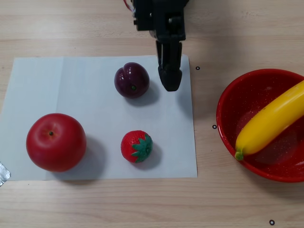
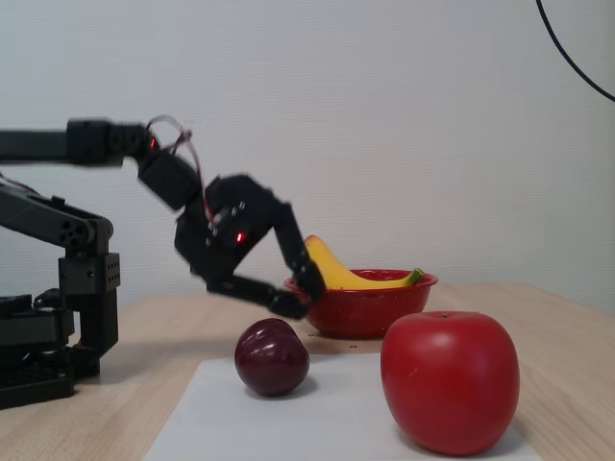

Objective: Grasp the banana and put it in the red bowl.

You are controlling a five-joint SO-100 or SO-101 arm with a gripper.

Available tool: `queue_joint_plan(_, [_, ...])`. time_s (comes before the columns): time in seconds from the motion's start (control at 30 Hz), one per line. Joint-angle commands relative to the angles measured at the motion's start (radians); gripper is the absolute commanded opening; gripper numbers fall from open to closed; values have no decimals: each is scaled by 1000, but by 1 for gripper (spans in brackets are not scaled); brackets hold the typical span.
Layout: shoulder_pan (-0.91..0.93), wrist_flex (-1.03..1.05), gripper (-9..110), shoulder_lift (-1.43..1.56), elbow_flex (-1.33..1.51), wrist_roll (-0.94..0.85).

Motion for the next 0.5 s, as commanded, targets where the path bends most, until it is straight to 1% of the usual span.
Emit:
queue_joint_plan(0.0, [-17,-87,0,97,-3,0])
queue_joint_plan(0.33, [3,-250,0,319,314,-14])
queue_joint_plan(0.47, [9,-169,0,380,333,-51])
